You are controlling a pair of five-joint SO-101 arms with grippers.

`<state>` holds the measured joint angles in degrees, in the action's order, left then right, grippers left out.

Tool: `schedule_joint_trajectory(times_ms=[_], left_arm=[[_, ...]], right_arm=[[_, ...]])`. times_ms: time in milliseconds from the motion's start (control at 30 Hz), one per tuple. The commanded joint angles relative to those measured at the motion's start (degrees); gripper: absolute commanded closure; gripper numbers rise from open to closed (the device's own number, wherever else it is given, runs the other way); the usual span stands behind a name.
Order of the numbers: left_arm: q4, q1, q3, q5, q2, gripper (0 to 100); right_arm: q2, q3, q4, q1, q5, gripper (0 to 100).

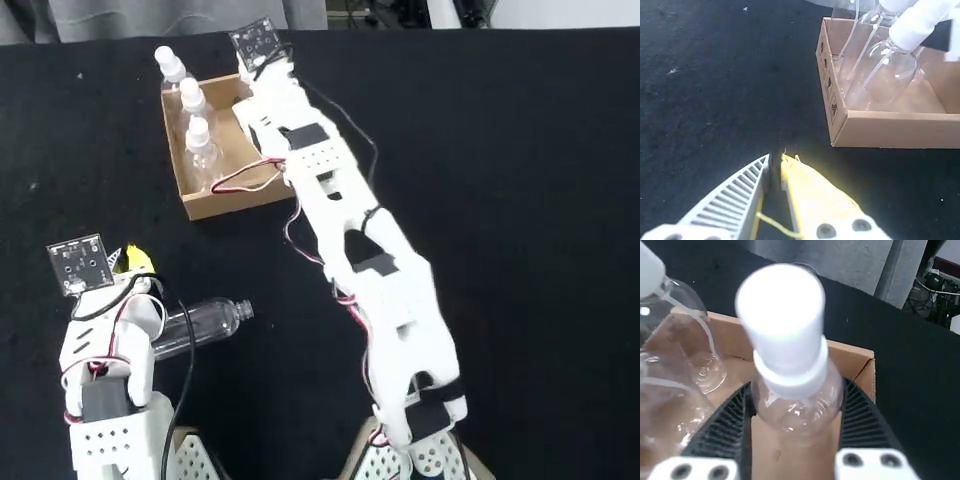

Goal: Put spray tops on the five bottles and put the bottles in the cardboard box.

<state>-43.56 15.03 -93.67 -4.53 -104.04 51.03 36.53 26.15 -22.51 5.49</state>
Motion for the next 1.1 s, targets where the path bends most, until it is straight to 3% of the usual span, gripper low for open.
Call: schedule_joint_trajectory(times_ms=[0, 467, 867, 1067], left_arm=[[0.18, 0.22, 3.38, 0.62, -0.53, 97], [0.26, 0.22, 3.30, 0.62, -0.53, 97], [0.26, 0.22, 3.30, 0.62, -0.53, 97], [0.26, 0.04, 3.30, 0.62, -0.53, 97]], right_arm=[[4.79, 13.32, 0.09, 3.25, -0.62, 88.2], [31.25, 56.13, 17.93, 4.75, -3.78, 88.2], [35.38, 58.95, 18.55, 4.75, -3.34, 87.7], [35.47, 58.86, 21.45, 4.48, -3.69, 74.4]])
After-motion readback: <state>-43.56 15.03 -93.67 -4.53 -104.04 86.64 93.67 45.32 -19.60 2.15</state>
